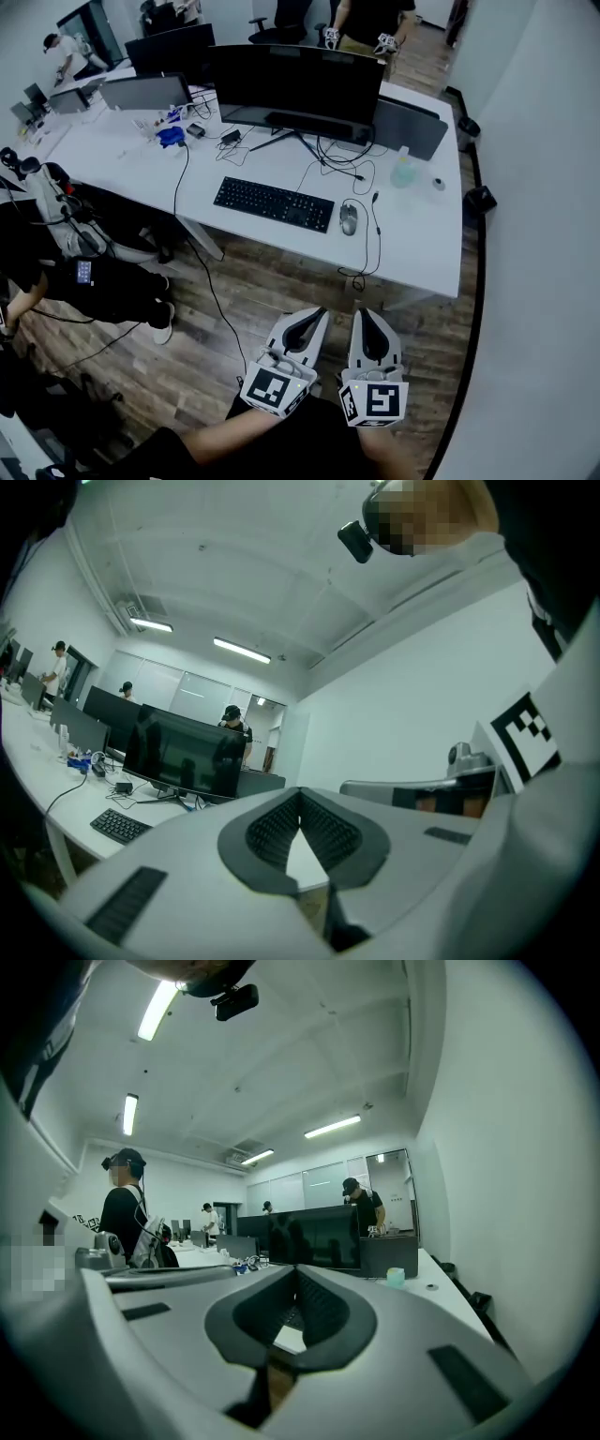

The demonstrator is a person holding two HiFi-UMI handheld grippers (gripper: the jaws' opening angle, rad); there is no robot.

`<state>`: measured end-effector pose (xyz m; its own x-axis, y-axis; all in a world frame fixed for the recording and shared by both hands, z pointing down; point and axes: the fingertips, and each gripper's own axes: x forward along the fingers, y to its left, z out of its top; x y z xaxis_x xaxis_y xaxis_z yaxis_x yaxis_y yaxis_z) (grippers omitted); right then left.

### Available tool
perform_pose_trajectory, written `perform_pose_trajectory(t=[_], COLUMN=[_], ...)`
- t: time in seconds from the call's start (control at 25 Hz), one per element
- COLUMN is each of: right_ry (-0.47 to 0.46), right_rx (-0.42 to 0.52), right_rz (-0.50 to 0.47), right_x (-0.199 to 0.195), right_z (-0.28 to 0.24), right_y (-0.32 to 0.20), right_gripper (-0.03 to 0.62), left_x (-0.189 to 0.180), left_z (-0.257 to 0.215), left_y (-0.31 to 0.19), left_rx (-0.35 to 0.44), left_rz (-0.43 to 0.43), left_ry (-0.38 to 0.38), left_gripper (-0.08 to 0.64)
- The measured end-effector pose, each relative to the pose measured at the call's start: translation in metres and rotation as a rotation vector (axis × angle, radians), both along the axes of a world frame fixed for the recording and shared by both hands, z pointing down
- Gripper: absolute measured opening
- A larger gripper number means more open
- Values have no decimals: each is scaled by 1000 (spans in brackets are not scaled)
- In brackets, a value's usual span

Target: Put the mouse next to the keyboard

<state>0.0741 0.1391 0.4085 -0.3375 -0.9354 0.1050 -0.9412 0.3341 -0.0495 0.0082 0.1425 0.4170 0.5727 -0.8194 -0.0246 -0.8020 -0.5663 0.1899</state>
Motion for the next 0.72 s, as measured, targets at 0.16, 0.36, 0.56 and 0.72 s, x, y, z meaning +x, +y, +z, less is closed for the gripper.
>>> perform_pose_trajectory(t=[0.16,0.36,0.56,0.72], right_ry=[-24,-23,-26,-30], right_rx=[-9,-3,1,-7], right_rz=[17,13,-10,-19], right_x=[12,21,24,26], right_z=[9,6,4,7], right_y=[42,66,76,84], right_gripper=[17,17,17,17], left_x=[9,19,27,28], left_z=[3,-4,-8,-10], left_y=[41,63,72,76], left_rx=[10,27,36,44], left_rz=[-2,-14,-33,-61], left_ry=[-28,-44,-52,-64], left_gripper=[14,14,14,14])
